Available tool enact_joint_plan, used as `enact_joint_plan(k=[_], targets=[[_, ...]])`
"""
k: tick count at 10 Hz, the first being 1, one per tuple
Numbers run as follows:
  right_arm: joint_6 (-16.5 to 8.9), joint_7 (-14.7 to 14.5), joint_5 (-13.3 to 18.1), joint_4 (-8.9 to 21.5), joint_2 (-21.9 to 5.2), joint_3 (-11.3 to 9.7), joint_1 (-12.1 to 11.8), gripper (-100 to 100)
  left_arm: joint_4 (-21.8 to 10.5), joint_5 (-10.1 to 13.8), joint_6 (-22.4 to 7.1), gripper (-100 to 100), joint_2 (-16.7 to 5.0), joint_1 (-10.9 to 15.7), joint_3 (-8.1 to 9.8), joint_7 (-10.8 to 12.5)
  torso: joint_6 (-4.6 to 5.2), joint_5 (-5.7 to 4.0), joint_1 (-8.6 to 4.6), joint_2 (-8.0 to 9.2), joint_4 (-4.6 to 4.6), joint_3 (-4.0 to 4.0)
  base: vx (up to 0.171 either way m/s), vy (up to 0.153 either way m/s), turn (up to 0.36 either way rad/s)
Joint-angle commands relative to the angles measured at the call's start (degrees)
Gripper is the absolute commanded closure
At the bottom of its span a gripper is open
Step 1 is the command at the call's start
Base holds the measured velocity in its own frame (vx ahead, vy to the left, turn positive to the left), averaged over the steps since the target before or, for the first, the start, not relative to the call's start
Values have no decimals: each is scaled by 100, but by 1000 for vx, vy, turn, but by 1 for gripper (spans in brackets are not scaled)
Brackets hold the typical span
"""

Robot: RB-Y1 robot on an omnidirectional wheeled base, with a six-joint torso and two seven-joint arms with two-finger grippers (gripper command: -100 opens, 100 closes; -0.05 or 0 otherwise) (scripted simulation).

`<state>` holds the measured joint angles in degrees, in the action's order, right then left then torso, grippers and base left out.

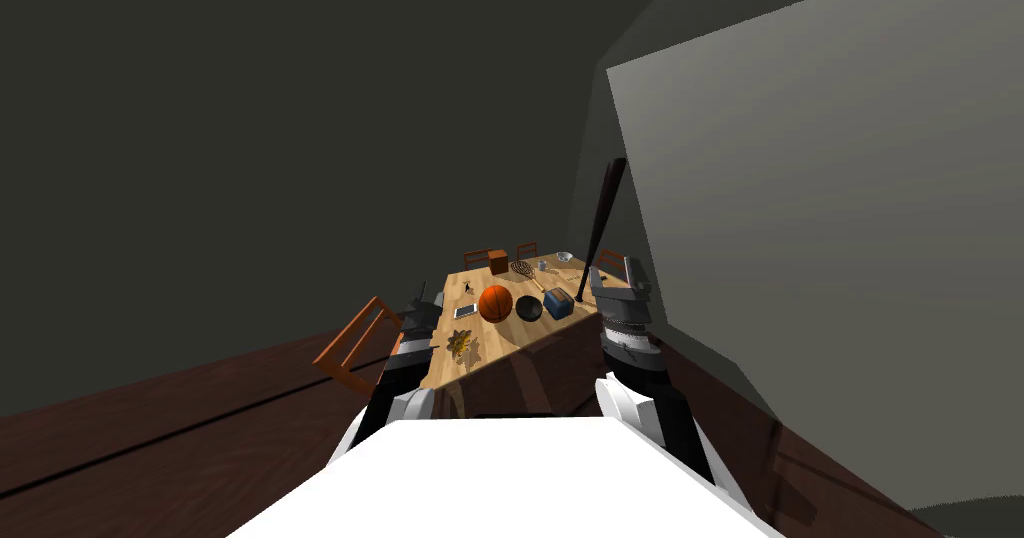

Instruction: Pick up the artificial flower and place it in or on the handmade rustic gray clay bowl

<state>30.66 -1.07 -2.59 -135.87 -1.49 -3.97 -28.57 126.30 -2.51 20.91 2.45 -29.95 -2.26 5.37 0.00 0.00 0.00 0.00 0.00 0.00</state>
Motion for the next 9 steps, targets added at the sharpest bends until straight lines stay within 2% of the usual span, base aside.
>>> enact_joint_plan(k=[1,4,9], targets=[[0,0,0,0,0,0,0,0,-79,-17,-7,-100,-177,29,0,9,0,0,0,0,0,0,-1,8,8],[0,0,0,0,0,0,0,0,-387,-79,-35,-100,-601,147,-3,43,0,3,12,1,0,1,-7,27,11],[0,0,0,0,-1,1,0,0,-1215,-226,-127,-100,-1148,517,-42,130,0,6,26,5,1,3,-14,56,13]])
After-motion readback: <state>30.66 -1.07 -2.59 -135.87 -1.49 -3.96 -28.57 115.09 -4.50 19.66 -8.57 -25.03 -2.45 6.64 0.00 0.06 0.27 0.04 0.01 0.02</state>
